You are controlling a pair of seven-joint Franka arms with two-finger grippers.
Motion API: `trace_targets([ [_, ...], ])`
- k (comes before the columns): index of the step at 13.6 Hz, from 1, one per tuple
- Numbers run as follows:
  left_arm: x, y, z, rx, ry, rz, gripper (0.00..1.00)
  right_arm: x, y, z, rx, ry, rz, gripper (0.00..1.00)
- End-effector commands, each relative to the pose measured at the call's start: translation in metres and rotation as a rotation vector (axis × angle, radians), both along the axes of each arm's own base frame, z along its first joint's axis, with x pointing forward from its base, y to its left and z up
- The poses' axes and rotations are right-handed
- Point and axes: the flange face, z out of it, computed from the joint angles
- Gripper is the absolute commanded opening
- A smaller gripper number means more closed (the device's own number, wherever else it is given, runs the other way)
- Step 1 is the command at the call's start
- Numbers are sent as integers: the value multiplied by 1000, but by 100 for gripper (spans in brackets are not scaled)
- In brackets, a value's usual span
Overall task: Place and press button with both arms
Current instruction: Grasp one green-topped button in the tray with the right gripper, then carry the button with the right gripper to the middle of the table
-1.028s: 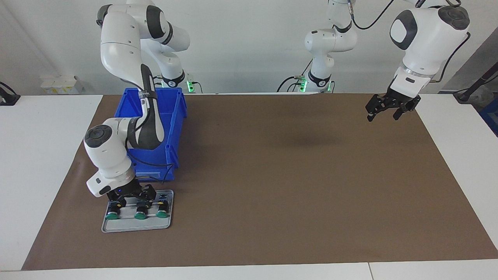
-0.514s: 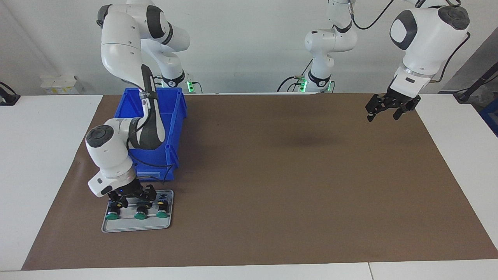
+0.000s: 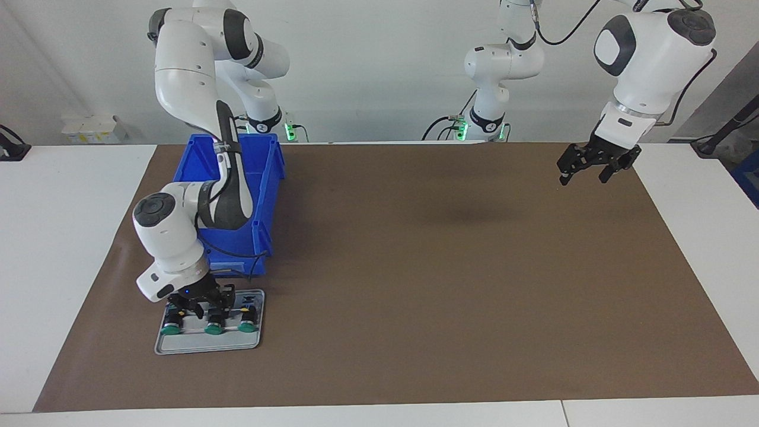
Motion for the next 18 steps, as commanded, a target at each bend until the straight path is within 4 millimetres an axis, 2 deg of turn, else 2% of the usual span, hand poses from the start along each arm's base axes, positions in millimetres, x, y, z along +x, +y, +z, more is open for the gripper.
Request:
trace_targets([
  [1,-10,2,1,17,3,-11,100,-3,-4,-7,15,-8,18,0],
  [3,-10,2,1,17,3,-11,100,1,-3,2,16,-24,12,0],
  [6,-11,2,2,17,1,-11,100,18,6,34,30,-64,-26,0],
  [8,-11,2,2,17,1,-11,100,26,7,66,66,-73,-170,0],
  [10,-11,2,2,17,1,-11,100,28,17,93,122,-91,-360,0],
  [11,-10,2,1,17,3,-11,100,27,26,107,153,-107,-458,0],
  [13,-11,2,2,17,1,-11,100,21,30,137,222,-113,-686,0],
  [14,-11,2,2,17,1,-11,100,17,39,152,258,-110,-777,0],
  [16,-11,2,2,17,1,-10,100,6,87,170,303,-71,-920,0],
  [18,-11,2,2,17,1,-11,100,-6,154,168,334,-42,-1065,0],
])
